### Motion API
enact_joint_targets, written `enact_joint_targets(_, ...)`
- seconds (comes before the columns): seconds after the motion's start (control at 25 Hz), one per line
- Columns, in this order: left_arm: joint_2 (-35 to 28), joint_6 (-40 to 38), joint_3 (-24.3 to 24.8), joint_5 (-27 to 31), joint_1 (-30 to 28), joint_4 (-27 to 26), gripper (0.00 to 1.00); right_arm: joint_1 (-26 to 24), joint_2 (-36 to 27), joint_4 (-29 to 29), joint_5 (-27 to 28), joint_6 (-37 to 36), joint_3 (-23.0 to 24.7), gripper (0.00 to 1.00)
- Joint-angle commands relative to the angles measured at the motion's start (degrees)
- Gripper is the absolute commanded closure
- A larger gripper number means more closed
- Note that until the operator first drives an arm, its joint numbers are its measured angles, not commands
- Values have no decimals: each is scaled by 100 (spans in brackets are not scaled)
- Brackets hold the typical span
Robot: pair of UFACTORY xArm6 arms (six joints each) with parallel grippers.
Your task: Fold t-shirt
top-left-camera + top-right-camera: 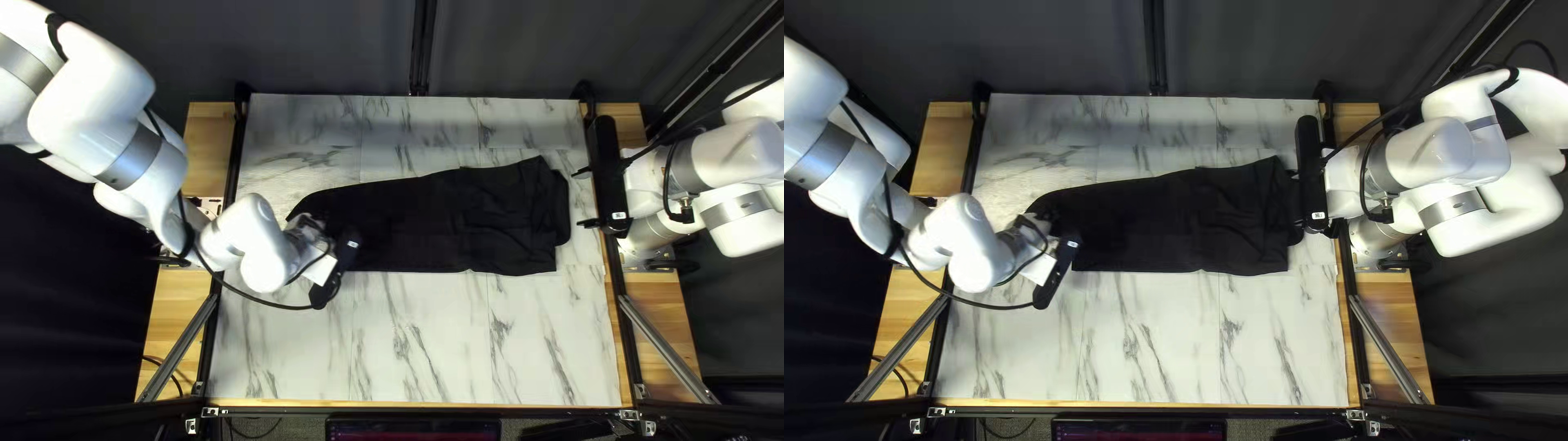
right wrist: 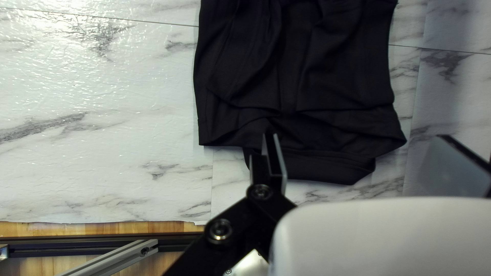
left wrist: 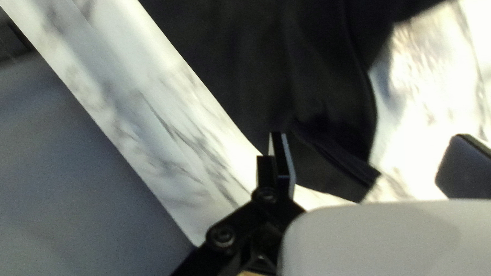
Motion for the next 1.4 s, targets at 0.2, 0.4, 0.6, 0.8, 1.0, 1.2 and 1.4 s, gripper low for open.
enact_joint_targets(0.2,-242,-297,260,-40,352,-45,0,0,0,0,0,0,0,0)
enact_joint_targets(0.4,-189,-167,259,-167,674,28,96,0,0,0,0,0,0,0)
enact_joint_targets(0.6,-143,110,36,-29,718,-72,100,0,0,0,0,0,0,0)
enact_joint_targets(0.8,-187,523,-204,230,845,-75,100,0,0,0,0,0,0,0)
enact_joint_targets(1.0,146,1006,-668,232,1174,127,100,0,0,0,0,0,0,0)
enact_joint_targets(1.2,788,1150,-1265,141,1077,319,100,0,0,0,0,0,0,0)
enact_joint_targets(1.4,648,1291,-1075,209,888,169,0,0,0,0,0,0,0,0)
